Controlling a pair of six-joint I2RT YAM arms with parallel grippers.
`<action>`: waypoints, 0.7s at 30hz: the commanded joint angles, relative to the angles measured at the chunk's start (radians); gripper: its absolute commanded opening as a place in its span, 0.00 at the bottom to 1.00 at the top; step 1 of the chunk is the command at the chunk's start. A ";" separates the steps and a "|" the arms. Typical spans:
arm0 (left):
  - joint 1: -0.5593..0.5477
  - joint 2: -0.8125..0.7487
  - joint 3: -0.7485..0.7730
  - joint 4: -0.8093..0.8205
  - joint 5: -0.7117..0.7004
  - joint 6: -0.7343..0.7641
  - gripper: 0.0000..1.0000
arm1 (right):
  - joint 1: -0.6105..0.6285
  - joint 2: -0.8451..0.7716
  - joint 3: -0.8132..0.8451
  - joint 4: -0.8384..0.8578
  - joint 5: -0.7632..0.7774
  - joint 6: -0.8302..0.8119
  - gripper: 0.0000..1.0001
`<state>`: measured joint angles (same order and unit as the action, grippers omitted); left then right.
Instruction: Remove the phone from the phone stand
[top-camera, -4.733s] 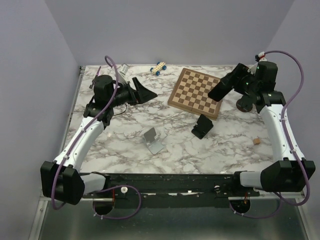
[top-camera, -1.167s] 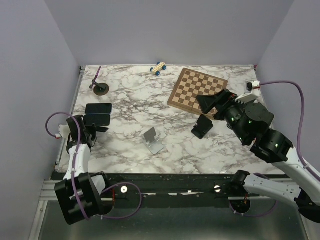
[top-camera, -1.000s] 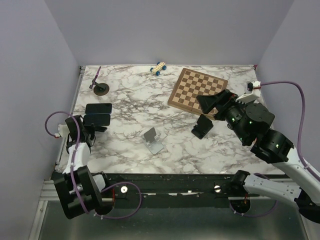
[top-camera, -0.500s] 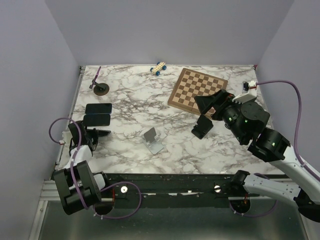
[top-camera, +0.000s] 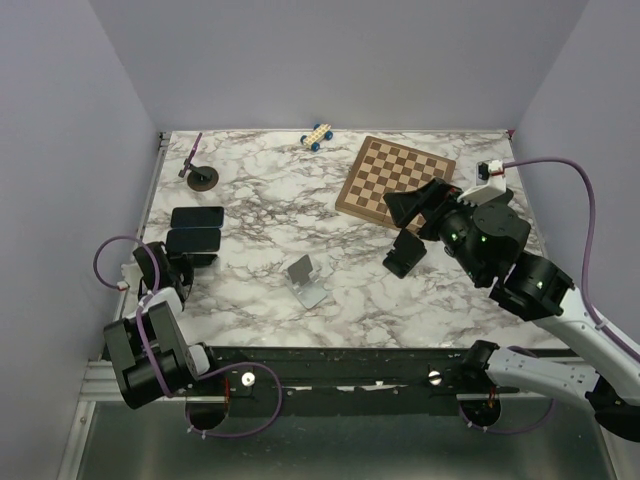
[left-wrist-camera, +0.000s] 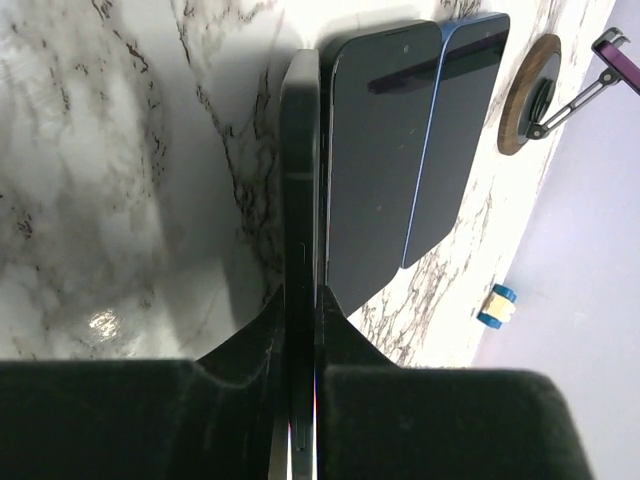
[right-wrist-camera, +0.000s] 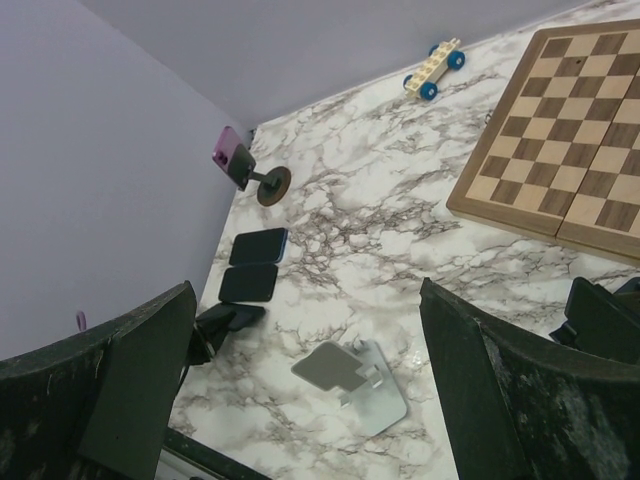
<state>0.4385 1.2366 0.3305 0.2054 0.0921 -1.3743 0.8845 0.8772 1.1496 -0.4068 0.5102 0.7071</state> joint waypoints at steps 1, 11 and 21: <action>0.008 0.021 0.001 0.033 0.048 -0.025 0.20 | 0.001 0.005 0.009 -0.003 -0.005 -0.002 1.00; 0.009 0.021 0.053 -0.106 0.113 0.004 0.60 | 0.001 0.010 0.003 0.009 -0.016 0.002 1.00; 0.012 -0.124 0.118 -0.333 0.040 0.107 0.98 | 0.001 -0.010 -0.014 0.016 -0.018 -0.003 1.00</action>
<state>0.4431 1.1828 0.4046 0.0010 0.1699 -1.3357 0.8845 0.8852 1.1496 -0.4053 0.5011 0.7071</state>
